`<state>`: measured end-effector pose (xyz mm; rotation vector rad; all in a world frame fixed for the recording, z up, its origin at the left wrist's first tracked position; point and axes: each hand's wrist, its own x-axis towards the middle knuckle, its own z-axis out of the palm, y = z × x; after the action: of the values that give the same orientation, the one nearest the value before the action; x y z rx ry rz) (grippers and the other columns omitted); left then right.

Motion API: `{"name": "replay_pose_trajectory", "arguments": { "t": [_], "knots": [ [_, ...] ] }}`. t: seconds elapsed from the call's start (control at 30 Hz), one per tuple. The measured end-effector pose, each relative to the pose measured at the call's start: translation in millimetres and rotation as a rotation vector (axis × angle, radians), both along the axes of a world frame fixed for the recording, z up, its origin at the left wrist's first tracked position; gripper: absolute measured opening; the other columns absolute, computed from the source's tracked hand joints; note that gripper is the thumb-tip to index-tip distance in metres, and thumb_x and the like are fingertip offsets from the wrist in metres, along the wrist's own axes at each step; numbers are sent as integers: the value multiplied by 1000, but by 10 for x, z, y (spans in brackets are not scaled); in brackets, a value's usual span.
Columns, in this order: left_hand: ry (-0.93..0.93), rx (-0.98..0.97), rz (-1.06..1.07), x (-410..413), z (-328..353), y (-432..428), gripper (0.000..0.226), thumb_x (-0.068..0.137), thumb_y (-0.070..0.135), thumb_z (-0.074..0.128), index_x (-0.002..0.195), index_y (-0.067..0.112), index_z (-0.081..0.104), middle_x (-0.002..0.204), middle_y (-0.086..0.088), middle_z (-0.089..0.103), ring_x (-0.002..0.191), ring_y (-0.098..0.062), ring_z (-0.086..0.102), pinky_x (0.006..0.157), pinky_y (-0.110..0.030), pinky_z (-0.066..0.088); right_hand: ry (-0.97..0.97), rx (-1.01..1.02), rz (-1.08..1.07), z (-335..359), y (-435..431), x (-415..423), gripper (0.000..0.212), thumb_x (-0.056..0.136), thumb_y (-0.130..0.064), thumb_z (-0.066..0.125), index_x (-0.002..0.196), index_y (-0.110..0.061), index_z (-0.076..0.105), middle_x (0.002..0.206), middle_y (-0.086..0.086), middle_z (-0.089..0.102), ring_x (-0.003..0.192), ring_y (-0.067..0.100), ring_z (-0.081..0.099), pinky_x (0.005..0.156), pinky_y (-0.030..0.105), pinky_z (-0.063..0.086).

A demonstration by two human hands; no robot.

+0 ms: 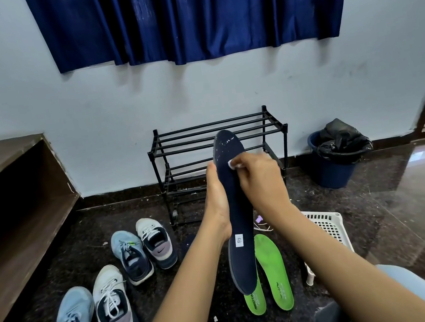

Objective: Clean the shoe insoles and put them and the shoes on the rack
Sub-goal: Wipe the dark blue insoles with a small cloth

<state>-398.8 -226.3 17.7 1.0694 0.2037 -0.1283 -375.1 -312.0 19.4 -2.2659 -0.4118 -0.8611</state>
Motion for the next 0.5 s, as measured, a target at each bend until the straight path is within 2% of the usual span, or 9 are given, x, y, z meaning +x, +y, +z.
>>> {"name": "replay_pose_trajectory", "arguments": {
  "t": [0.1, 0.17, 0.27, 0.37, 0.5],
  "knots": [
    [13, -28, -17, 13, -23, -54, 64, 94, 67, 30, 79, 20, 71, 71, -3, 68, 61, -17, 64, 57, -27, 46, 17, 86, -39, 36, -81, 59, 22, 81, 4, 55, 93, -9, 70, 87, 5, 71, 86, 28, 62, 78, 35, 48],
    [1, -8, -18, 10, -22, -37, 64, 96, 64, 28, 79, 20, 71, 69, -3, 70, 59, -15, 65, 56, -25, 48, 8, 62, -34, 10, -50, 15, 23, 80, 5, 56, 92, -9, 70, 87, 5, 71, 86, 26, 60, 78, 28, 44],
    [-10, 15, -10, 3, -15, 31, 63, 98, 60, 25, 86, 19, 71, 74, -1, 73, 66, -13, 69, 64, -27, 52, -22, -16, 26, -80, 69, -114, 25, 77, 7, 56, 90, -9, 70, 84, 5, 71, 83, 26, 59, 73, 21, 36],
    [-16, 22, 6, -6, -11, 84, 63, 98, 60, 25, 87, 18, 72, 78, -1, 74, 71, -14, 70, 68, -29, 53, -32, -62, 84, -131, 119, -169, 25, 76, 6, 56, 90, -9, 70, 83, 4, 71, 82, 26, 59, 73, 24, 40],
    [-13, 35, -19, -31, 6, 26, 63, 98, 61, 24, 87, 20, 71, 71, -2, 71, 63, -14, 67, 57, -26, 50, 6, -11, 39, -33, -5, -25, 23, 80, 4, 56, 91, -10, 70, 87, 3, 72, 86, 25, 60, 75, 28, 44]
  ]
}}
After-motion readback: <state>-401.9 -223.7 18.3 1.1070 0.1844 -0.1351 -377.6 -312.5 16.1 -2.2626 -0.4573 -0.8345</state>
